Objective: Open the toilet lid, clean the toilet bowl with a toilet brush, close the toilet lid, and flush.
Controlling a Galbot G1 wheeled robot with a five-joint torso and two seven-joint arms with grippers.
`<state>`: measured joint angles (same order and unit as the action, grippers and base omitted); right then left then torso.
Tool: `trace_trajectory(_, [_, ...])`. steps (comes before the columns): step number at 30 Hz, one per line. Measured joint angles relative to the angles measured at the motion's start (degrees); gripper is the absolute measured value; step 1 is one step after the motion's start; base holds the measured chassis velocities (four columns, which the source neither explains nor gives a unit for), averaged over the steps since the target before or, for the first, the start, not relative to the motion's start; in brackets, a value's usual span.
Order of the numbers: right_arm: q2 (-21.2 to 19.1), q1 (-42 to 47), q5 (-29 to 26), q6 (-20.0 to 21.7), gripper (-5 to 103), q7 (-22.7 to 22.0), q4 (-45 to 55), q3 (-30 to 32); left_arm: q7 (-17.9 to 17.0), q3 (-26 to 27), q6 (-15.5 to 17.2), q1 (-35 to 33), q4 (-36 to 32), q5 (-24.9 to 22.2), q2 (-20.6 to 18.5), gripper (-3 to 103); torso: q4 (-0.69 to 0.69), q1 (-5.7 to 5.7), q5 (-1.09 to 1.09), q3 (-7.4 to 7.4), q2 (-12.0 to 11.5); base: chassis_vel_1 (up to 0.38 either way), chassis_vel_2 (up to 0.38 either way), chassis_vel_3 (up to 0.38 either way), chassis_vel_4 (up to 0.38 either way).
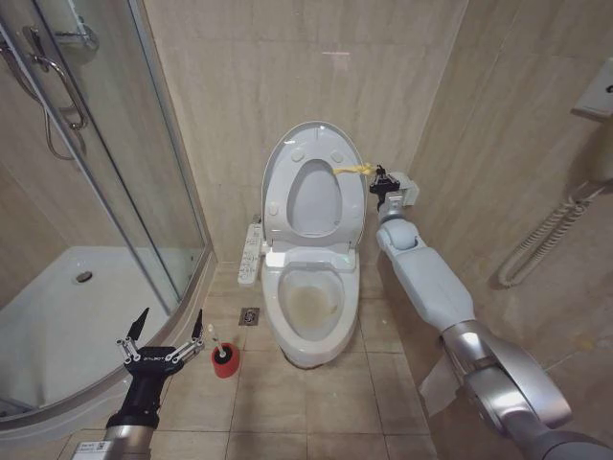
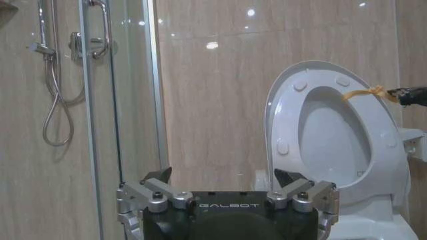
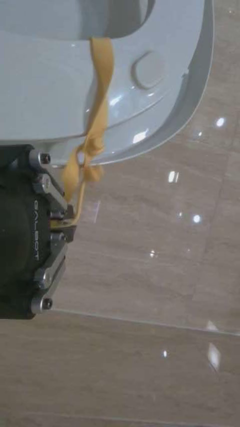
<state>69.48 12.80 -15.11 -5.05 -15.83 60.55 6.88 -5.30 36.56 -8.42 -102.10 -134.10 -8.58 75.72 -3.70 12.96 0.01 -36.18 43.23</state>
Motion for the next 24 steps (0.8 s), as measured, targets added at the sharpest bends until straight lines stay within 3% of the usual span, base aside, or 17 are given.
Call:
trace_trajectory(3, [-0.6, 0.8, -0.2, 0.2, 1, 0.0, 1.3, -0.1, 0.0, 0.0, 0.0, 0.0, 0.0, 0.0, 0.0, 100, -0.01, 0.0, 0.0, 0.0, 0.0, 0.0, 0.0, 0.0, 0.0])
trace_trajectory(4, [-0.7, 1.1, -0.2, 0.2, 20, 0.0, 1.7, -0.1, 0.0, 0.0, 0.0, 0.0, 0.0, 0.0, 0.0, 100, -0.01, 0.0, 0.0, 0.0, 0.0, 0.0, 0.0, 0.0, 0.0])
trace_trajectory(11, [-2.3, 3.9, -0.8, 1.1, 20, 0.0, 6.3, -0.4, 0.0, 0.0, 0.0, 0.0, 0.0, 0.0, 0.0, 100, 0.02, 0.0, 0.0, 0.0, 0.0, 0.0, 0.0, 0.0, 0.0])
trace_trajectory(12, [-2.5, 4.5, -0.9, 1.2, 47, 0.0, 6.9, -0.4, 0.0, 0.0, 0.0, 0.0, 0.0, 0.0, 0.0, 100, 0.03, 0.0, 0.0, 0.0, 0.0, 0.0, 0.0, 0.0, 0.0])
trace_trajectory(18, [-3.4, 7.7, -1.4, 1.9, 47, 0.0, 11.2, -0.4, 0.0, 0.0, 0.0, 0.0, 0.0, 0.0, 0.0, 100, 0.03, 0.0, 0.0, 0.0, 0.0, 0.0, 0.0, 0.0, 0.0])
trace_trajectory(19, [-3.6, 8.3, -1.5, 2.1, 74, 0.0, 11.9, -0.5, 0.0, 0.0, 0.0, 0.0, 0.0, 0.0, 0.0, 100, 0.03, 0.0, 0.0, 0.0, 0.0, 0.0, 0.0, 0.0, 0.0])
trace_trajectory(24, [-3.8, 11.2, -2.4, 3.1, 74, -0.2, 15.1, -0.5, 0.0, 0.0, 0.0, 0.0, 0.0, 0.0, 0.0, 100, 0.04, 0.0, 0.0, 0.0, 0.0, 0.0, 0.0, 0.0, 0.0])
